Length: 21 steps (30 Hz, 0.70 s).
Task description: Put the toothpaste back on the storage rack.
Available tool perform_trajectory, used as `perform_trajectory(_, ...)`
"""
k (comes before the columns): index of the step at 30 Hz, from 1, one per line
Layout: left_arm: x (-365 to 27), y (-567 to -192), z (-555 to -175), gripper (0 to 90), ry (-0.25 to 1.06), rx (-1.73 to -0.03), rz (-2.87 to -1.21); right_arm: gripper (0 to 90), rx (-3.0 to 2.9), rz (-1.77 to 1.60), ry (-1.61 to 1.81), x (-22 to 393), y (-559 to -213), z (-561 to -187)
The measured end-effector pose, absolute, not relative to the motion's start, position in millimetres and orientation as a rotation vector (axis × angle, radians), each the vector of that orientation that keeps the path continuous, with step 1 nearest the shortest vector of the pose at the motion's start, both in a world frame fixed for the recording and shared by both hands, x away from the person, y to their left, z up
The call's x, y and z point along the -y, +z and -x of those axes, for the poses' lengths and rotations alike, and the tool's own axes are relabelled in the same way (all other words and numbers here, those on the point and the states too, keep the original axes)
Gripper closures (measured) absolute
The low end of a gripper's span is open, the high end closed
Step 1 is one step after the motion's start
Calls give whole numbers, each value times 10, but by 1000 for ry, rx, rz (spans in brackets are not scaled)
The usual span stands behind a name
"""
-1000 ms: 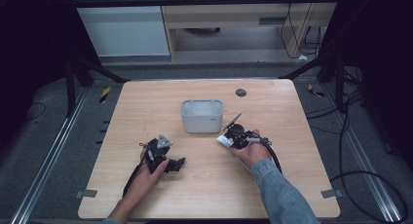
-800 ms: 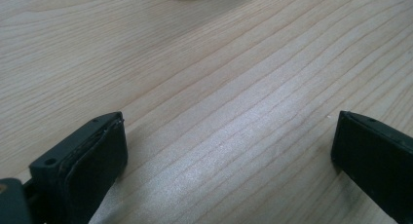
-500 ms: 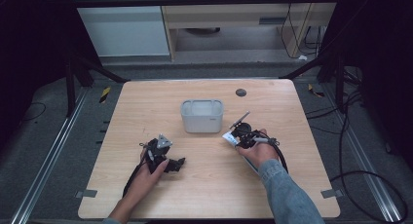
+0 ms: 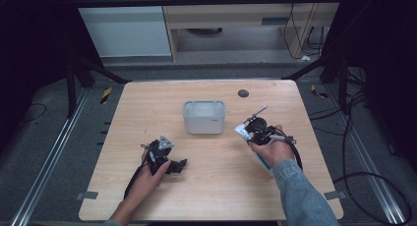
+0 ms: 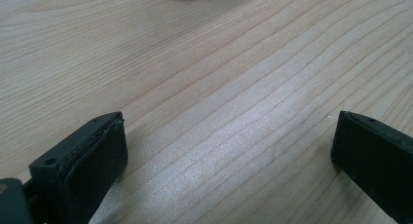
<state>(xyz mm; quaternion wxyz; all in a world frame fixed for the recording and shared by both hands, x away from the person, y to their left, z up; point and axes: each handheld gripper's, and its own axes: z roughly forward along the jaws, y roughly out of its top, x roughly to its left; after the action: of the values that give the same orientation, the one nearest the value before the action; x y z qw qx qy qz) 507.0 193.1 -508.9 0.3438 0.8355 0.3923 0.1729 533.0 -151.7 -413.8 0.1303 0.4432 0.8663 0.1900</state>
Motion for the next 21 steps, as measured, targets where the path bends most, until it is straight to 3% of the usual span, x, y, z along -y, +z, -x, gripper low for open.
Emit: perform_trajectory(21,-1931,-5090,-5070,0,449,-1019,-2170,800,-2327,-1299,789,1834,-3838,-5253)
